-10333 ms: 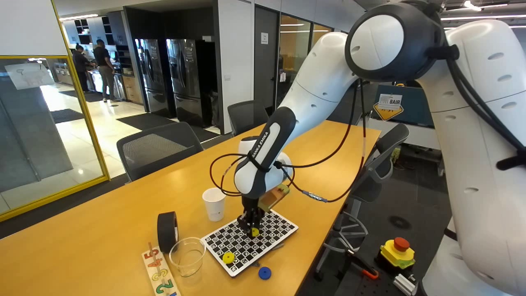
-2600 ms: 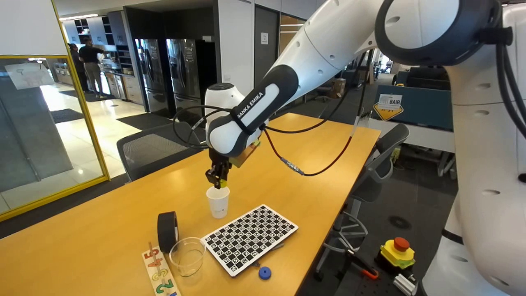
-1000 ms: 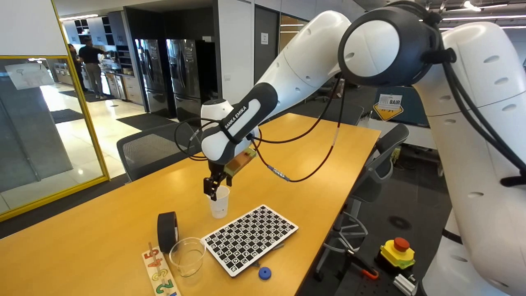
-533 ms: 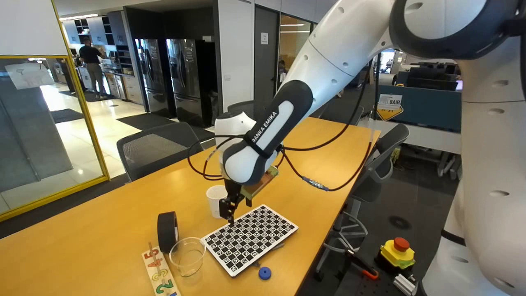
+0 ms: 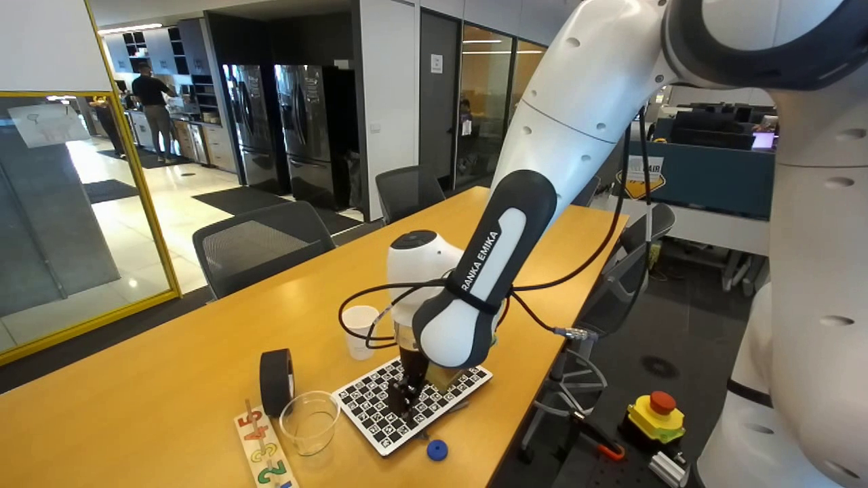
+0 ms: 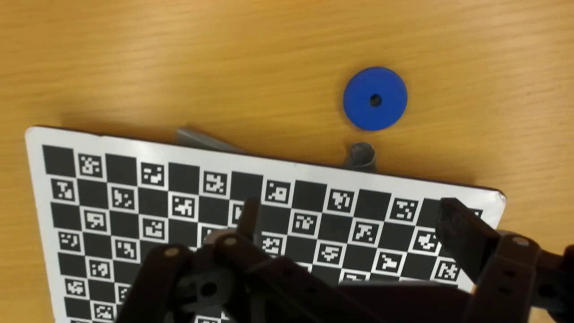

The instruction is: Put the yellow discs in the white cup and the blue disc in the clear cup

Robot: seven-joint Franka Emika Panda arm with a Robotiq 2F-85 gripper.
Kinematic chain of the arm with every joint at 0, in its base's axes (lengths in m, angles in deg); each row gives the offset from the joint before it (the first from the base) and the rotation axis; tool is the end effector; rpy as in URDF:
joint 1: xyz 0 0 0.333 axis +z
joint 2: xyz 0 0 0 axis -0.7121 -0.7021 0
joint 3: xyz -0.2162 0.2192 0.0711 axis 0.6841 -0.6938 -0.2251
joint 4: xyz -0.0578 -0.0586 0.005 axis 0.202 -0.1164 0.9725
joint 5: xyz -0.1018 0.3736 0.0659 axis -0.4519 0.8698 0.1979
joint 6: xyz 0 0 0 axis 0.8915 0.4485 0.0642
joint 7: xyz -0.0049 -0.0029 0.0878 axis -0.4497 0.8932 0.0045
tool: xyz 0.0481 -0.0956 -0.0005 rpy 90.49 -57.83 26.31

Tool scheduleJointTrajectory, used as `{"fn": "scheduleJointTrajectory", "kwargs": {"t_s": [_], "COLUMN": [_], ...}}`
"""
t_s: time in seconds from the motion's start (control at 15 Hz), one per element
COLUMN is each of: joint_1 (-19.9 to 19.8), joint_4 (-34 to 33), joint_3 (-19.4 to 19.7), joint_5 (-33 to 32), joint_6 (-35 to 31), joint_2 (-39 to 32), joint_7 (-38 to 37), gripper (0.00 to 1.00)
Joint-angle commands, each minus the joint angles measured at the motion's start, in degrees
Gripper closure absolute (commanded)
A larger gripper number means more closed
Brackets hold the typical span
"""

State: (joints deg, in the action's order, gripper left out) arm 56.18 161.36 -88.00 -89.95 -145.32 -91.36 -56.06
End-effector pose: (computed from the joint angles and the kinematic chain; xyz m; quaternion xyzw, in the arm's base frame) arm 0.4441 0.1051 0.1793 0.9991 0.0191 -0.0106 0.0372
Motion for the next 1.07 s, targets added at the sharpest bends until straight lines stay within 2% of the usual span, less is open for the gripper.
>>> {"fn": "scheduleJointTrajectory", "kwargs": {"t_s": [0.0,0.13,0.67,1.0], "joint_1": [1.5,1.3,-2.6,-4.1], "joint_4": [3.7,4.6,4.6,4.9], "joint_3": [0.4,0.0,-5.0,-7.0], "joint_5": [0.9,2.2,15.4,19.9], "joint_6": [-4.6,-6.5,-8.5,-9.1], "joint_2": [0.9,0.2,-4.0,-5.2], "joint_7": [-3.2,-2.8,4.9,7.6], "gripper": [0.00,0.00,0.00,0.00]}}
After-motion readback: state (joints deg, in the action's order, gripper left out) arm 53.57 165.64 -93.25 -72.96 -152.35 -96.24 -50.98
